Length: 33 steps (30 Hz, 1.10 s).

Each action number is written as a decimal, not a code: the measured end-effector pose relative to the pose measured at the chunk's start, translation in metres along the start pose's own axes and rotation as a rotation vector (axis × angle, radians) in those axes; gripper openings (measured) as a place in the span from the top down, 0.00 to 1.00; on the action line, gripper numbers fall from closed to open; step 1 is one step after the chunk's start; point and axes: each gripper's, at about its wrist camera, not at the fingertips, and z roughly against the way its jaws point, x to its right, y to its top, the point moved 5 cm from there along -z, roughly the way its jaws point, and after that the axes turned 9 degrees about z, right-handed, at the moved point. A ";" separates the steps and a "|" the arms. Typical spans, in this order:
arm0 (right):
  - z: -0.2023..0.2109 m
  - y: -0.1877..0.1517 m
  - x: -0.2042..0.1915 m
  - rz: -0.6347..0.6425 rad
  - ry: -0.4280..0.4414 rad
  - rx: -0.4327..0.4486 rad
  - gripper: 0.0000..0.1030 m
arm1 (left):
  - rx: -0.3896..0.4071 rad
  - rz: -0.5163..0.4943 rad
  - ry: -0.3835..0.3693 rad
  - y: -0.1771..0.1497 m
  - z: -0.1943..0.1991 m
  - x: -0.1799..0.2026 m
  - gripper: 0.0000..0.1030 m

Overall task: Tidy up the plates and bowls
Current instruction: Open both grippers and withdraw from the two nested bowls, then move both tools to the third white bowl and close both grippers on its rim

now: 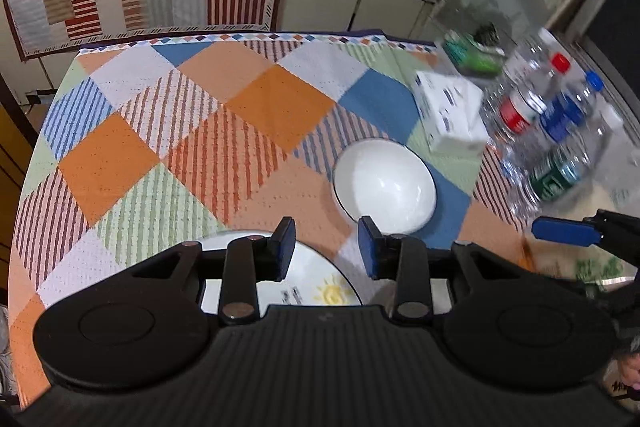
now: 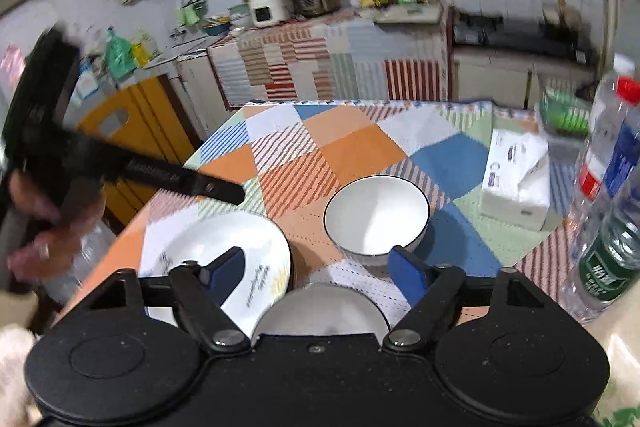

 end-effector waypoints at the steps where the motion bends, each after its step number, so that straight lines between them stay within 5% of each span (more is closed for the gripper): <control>1: -0.006 0.004 0.005 -0.025 -0.004 -0.019 0.25 | 0.002 0.007 -0.001 0.003 -0.005 -0.002 0.68; 8: -0.069 0.005 0.056 -0.240 -0.079 -0.123 0.42 | 0.014 0.050 -0.042 0.000 -0.056 -0.001 0.66; 15: -0.124 -0.009 0.092 -0.390 -0.095 -0.163 0.52 | 0.025 0.025 0.015 -0.002 -0.104 0.011 0.66; 29: -0.151 -0.028 0.104 -0.432 -0.093 -0.147 0.71 | 0.005 0.031 0.035 -0.001 -0.142 0.013 0.68; 31: -0.152 -0.025 0.102 -0.407 -0.099 -0.147 0.79 | -0.008 0.052 0.003 -0.002 -0.142 0.011 0.82; 33: -0.155 -0.021 0.101 -0.380 -0.111 -0.153 0.83 | -0.029 0.097 -0.016 -0.003 -0.142 0.009 0.84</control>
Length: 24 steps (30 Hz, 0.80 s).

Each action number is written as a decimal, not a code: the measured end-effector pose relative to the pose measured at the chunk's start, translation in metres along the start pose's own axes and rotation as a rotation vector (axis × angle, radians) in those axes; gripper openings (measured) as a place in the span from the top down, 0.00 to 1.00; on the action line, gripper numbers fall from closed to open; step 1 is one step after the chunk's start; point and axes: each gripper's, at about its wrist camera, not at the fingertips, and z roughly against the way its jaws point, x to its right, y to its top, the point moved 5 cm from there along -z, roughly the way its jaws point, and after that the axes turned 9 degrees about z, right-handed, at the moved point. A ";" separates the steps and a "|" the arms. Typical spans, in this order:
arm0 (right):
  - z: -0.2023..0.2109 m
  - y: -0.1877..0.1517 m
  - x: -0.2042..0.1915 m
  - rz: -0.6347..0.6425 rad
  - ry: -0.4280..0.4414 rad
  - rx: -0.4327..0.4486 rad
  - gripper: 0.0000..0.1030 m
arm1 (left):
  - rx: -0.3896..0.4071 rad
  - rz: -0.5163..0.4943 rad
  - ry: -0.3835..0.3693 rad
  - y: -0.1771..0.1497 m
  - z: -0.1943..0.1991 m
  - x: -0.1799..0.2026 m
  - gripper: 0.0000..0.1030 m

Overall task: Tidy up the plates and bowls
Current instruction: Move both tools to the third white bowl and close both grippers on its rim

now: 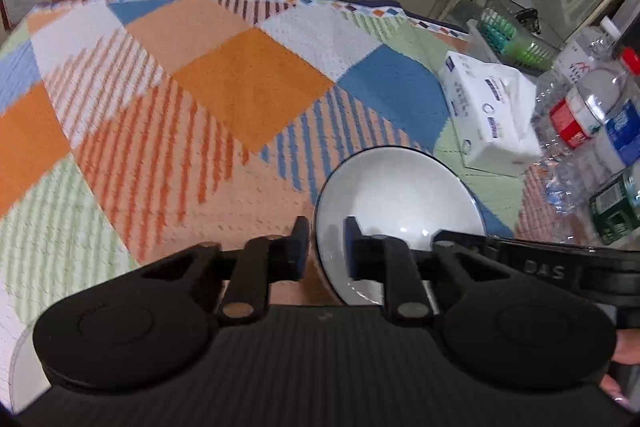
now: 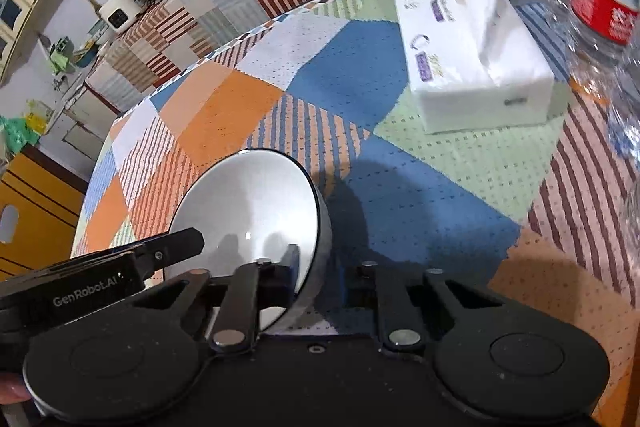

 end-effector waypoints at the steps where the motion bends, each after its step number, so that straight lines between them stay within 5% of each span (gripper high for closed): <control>1: 0.000 0.001 -0.001 0.009 -0.007 -0.004 0.84 | -0.010 0.039 -0.010 0.000 0.001 -0.002 0.84; 4: 0.007 0.003 -0.003 0.011 -0.034 -0.010 0.86 | -0.029 0.092 -0.042 -0.002 0.011 -0.006 0.84; 12: 0.054 0.005 -0.023 0.073 0.037 0.007 0.86 | -0.096 0.004 -0.035 -0.006 0.067 0.011 0.84; 15: 0.073 0.001 -0.026 0.080 0.068 0.003 0.86 | -0.058 -0.064 -0.027 -0.013 0.094 0.022 0.84; 24: 0.120 -0.022 -0.041 0.153 0.091 0.004 0.87 | -0.147 -0.054 0.005 -0.045 0.135 0.034 0.84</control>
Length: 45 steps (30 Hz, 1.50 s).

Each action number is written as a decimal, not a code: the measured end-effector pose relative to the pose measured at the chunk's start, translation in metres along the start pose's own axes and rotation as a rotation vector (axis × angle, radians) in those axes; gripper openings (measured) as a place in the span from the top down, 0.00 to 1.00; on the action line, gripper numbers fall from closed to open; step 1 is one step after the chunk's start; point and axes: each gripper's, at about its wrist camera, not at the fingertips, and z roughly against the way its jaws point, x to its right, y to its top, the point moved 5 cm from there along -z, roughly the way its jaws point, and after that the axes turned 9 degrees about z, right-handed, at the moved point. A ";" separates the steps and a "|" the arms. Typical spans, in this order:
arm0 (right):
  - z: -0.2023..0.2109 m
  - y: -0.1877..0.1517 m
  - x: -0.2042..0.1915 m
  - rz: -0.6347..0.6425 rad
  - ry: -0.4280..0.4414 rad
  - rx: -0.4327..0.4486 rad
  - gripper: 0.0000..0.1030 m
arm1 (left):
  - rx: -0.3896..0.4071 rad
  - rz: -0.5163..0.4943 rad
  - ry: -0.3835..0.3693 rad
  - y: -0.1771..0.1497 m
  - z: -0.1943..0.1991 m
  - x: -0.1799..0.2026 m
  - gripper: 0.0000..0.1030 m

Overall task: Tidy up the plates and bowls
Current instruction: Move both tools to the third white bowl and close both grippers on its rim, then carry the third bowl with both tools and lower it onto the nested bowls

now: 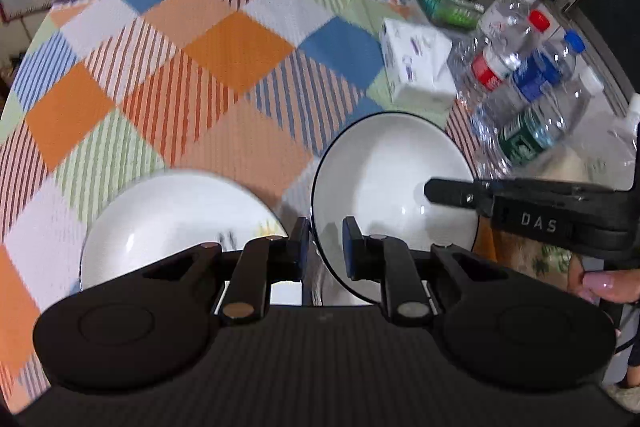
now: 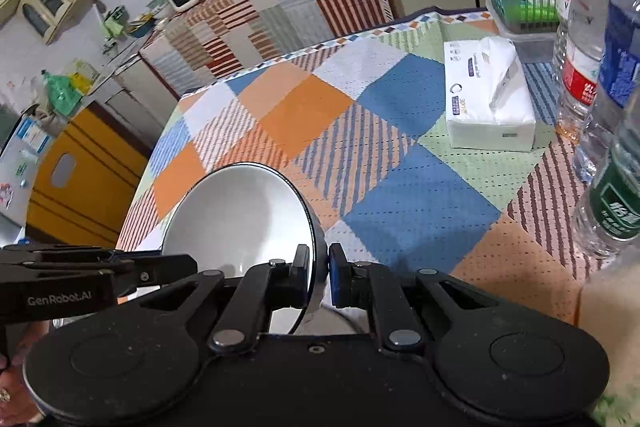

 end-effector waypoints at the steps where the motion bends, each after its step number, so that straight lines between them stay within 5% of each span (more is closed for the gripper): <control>1: 0.003 -0.002 -0.002 0.011 -0.001 -0.005 0.87 | -0.015 0.009 0.000 -0.004 0.000 0.000 0.84; 16: 0.007 -0.051 -0.009 0.138 -0.059 -0.035 0.87 | -0.172 -0.002 0.049 -0.064 -0.019 0.010 0.84; 24: 0.000 -0.062 -0.026 0.358 -0.162 -0.028 0.87 | -0.194 -0.043 0.086 -0.063 -0.032 0.014 0.84; 35: -0.009 -0.077 -0.032 0.531 -0.250 -0.008 0.82 | -0.158 -0.068 0.090 -0.065 -0.038 0.017 0.80; 40: 0.010 -0.081 -0.030 0.481 -0.200 0.071 0.78 | -0.104 -0.019 -0.007 -0.067 -0.022 0.008 0.70; 45: 0.045 -0.093 -0.026 0.426 -0.120 0.163 0.64 | -0.047 0.082 -0.074 -0.072 0.004 -0.010 0.67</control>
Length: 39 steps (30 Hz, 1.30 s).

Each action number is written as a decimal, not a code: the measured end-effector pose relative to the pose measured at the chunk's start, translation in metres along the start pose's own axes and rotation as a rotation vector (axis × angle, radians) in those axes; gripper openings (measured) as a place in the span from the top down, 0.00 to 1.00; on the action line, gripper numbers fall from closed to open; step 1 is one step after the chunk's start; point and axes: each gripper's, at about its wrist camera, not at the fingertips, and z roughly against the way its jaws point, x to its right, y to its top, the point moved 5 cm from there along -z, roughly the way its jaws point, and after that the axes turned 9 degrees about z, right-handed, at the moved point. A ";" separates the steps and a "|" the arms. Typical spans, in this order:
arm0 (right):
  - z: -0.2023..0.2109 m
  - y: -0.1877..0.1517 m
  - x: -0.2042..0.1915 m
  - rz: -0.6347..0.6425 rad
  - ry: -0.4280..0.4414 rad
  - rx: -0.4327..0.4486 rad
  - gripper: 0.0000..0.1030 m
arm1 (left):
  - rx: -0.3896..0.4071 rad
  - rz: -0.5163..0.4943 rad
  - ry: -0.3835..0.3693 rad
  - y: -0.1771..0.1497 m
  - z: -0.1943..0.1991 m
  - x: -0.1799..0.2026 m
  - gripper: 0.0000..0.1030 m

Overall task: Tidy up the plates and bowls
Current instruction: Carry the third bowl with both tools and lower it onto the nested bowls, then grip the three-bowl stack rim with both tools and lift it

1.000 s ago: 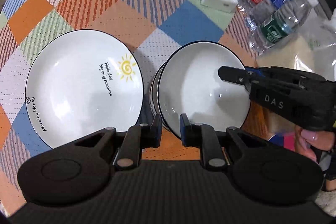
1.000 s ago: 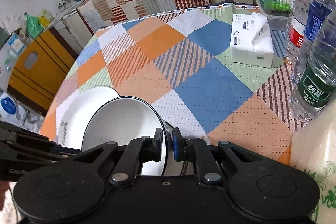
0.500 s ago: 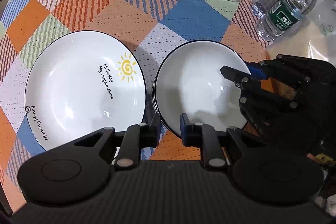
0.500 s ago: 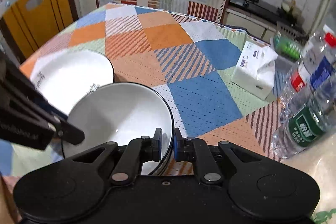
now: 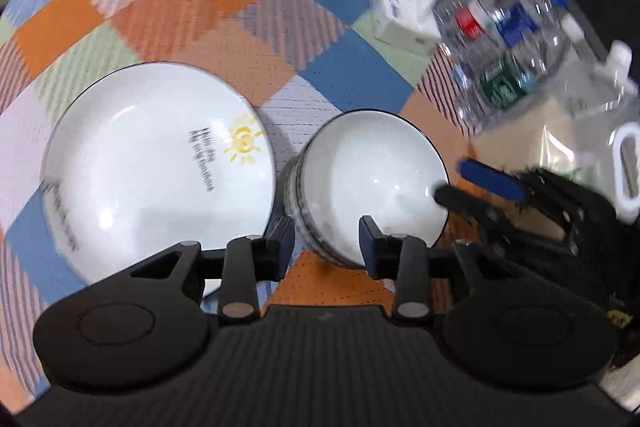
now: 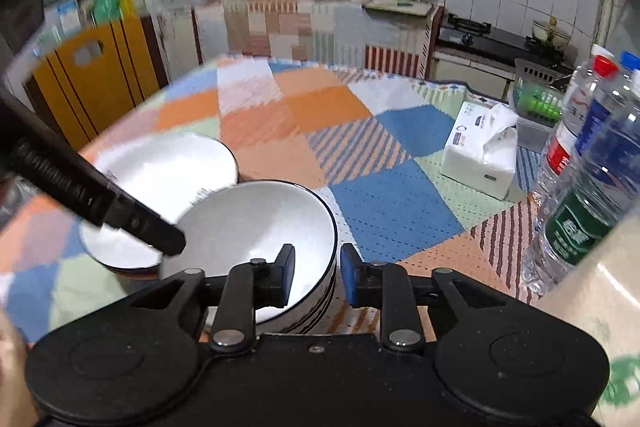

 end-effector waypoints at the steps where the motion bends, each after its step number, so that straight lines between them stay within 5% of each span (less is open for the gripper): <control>1: 0.007 -0.003 0.000 -0.006 0.009 0.018 0.60 | 0.008 0.024 -0.028 -0.003 0.005 -0.002 0.67; 5: 0.026 -0.016 -0.003 -0.003 0.057 0.059 0.44 | 0.036 0.068 -0.095 -0.014 0.019 -0.007 0.66; 11: 0.026 -0.038 -0.015 0.066 0.086 0.041 0.30 | 0.137 -0.051 -0.034 -0.029 0.022 0.001 0.59; 16: 0.003 -0.057 -0.024 0.091 0.091 -0.024 0.28 | 0.193 -0.109 0.040 -0.038 0.012 0.005 0.53; 26: -0.046 -0.073 -0.032 0.191 0.097 -0.085 0.14 | 0.174 0.087 -0.021 -0.040 -0.018 -0.006 0.47; 39: -0.087 -0.070 -0.034 0.200 0.095 0.023 0.02 | 0.157 0.228 -0.034 -0.045 -0.051 -0.017 0.46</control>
